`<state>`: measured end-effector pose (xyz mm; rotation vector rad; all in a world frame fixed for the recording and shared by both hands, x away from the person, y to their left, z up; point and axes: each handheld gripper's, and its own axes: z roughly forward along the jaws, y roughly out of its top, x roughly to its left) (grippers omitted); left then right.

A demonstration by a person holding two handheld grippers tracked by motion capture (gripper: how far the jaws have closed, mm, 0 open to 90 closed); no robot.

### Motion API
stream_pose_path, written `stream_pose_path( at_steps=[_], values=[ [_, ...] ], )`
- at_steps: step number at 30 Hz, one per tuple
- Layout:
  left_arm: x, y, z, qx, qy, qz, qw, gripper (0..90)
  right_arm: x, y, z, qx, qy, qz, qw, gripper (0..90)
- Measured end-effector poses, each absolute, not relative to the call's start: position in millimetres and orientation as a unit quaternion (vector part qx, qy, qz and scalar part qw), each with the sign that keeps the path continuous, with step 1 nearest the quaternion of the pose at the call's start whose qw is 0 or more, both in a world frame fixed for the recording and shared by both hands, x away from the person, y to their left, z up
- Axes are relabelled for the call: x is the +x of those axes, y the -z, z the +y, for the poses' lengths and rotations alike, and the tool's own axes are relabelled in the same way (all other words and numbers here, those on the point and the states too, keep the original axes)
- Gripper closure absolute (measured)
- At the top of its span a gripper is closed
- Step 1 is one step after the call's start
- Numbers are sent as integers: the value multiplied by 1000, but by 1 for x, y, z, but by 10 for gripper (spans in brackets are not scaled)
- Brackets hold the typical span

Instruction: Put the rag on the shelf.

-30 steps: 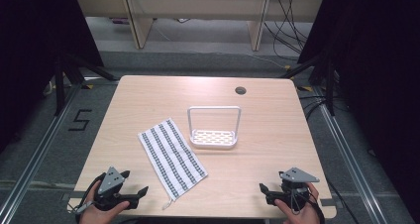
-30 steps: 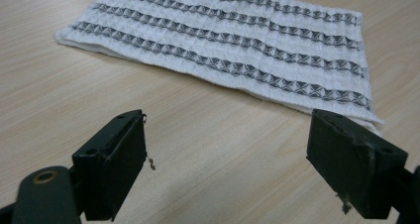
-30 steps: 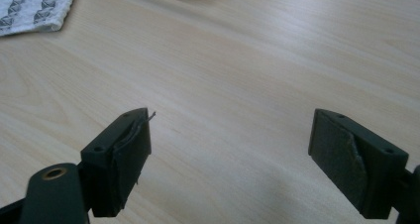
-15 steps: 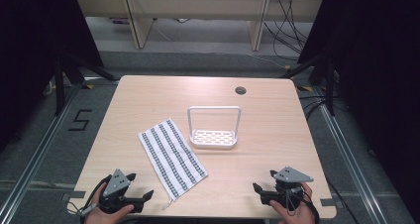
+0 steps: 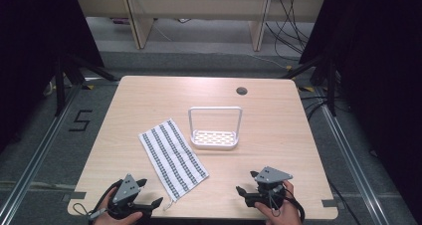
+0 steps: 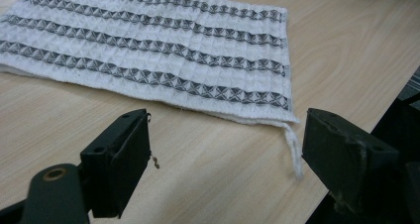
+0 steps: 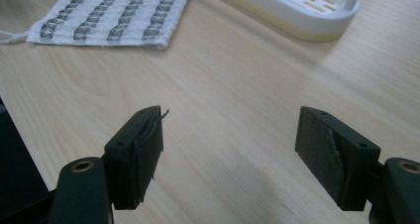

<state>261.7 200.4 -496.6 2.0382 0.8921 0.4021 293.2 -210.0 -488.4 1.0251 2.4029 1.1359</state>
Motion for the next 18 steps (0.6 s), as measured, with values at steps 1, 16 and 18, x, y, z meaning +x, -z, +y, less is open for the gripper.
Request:
stream_pose_path(
  at_steps=[1,16,18],
  values=[
    [261,497,200,814,-160,359,428,184,295,488,-208,349,-396,837,146,286],
    [256,498,177,829,-144,334,425,197,311,489,-169,310,-391,857,128,341],
    [255,498,173,833,-145,331,418,222,313,490,-165,309,-391,857,128,345]
  ],
)
